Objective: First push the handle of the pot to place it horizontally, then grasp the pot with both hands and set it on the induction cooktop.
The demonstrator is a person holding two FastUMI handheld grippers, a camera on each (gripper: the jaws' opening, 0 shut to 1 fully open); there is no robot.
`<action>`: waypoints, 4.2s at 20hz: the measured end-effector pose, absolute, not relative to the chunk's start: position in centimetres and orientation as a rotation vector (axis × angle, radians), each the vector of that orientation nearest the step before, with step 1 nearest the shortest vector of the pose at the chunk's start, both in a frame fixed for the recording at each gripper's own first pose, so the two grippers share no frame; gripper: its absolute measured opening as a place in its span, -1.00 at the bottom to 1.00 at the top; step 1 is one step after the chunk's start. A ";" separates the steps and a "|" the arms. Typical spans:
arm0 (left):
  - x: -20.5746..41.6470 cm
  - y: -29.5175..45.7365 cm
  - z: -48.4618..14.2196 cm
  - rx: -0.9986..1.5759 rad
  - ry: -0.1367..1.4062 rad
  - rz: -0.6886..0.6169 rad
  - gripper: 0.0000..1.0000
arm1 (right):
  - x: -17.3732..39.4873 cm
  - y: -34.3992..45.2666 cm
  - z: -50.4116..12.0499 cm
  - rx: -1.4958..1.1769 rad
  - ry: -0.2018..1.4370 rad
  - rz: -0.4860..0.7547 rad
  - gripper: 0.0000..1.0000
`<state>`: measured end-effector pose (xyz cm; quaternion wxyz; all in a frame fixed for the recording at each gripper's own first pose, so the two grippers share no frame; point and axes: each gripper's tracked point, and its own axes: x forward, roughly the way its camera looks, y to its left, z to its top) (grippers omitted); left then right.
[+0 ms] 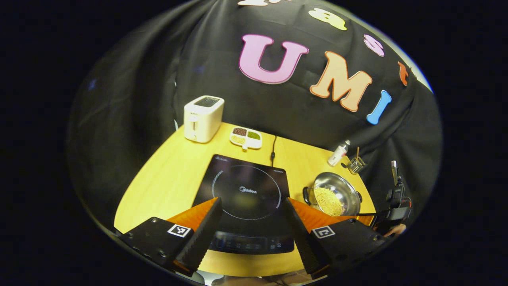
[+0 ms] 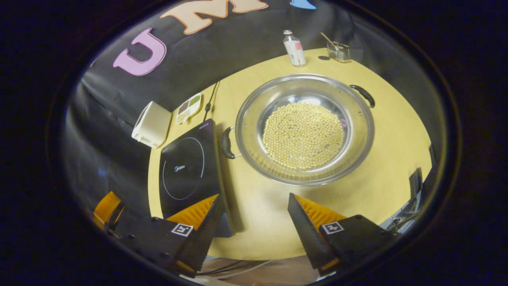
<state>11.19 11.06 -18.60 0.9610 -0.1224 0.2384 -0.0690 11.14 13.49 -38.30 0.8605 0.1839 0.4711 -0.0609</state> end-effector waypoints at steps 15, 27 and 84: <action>18.3 -5.1 -22.9 -0.277 0.675 -0.137 0.92 | 21.8 -8.3 -36.6 0.345 0.978 -0.194 1.00; 23.5 -9.5 -29.6 -0.173 0.854 -0.123 0.92 | 25.1 -12.4 -42.5 0.405 1.117 -0.080 1.00; 12.5 16.3 -26.4 -0.148 0.955 -0.198 0.17 | 15.2 18.0 -38.0 0.511 1.113 0.137 0.08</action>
